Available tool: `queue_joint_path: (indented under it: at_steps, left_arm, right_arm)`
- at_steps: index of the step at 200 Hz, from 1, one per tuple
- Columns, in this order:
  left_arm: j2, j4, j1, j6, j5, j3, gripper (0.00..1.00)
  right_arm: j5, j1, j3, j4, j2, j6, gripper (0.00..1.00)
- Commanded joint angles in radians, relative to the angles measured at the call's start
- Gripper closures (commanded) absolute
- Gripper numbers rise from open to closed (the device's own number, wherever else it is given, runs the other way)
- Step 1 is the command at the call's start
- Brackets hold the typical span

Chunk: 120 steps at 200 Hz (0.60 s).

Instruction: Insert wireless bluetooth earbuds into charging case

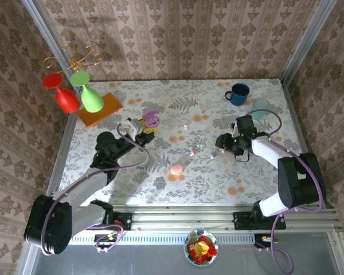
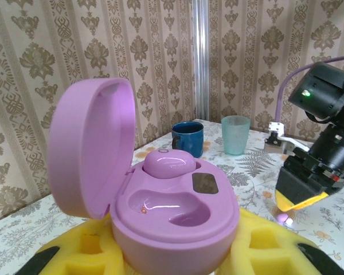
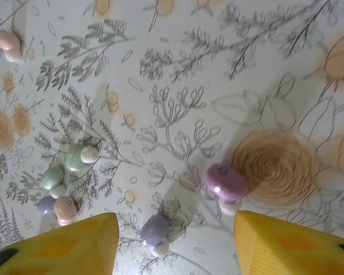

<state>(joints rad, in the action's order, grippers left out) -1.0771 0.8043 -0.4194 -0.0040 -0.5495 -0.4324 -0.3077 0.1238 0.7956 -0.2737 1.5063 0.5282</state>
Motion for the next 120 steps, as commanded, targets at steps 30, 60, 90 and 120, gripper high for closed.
queue_joint_path:
  at_steps: [30, 60, 90, 120]
  left_arm:
    - [-0.019, 0.051, -0.024, 0.027, -0.003, -0.025, 0.76]
    - [-0.029, 0.064, -0.03, 0.029, 0.011, -0.025, 0.76]
    - [-0.034, 0.066, -0.03, 0.029, 0.017, -0.019, 0.76]
    - [-0.035, 0.064, -0.03, 0.035, 0.022, -0.018, 0.76]
  right_arm:
    - [-0.046, -0.029, 0.141, -0.111, 0.164, -0.098, 0.45]
    - [-0.094, -0.03, 0.166, -0.132, 0.222, -0.12, 0.46]
    - [-0.108, -0.027, 0.166, -0.145, 0.243, -0.133, 0.51]
    - [-0.111, -0.027, 0.158, -0.147, 0.234, -0.132, 0.58]
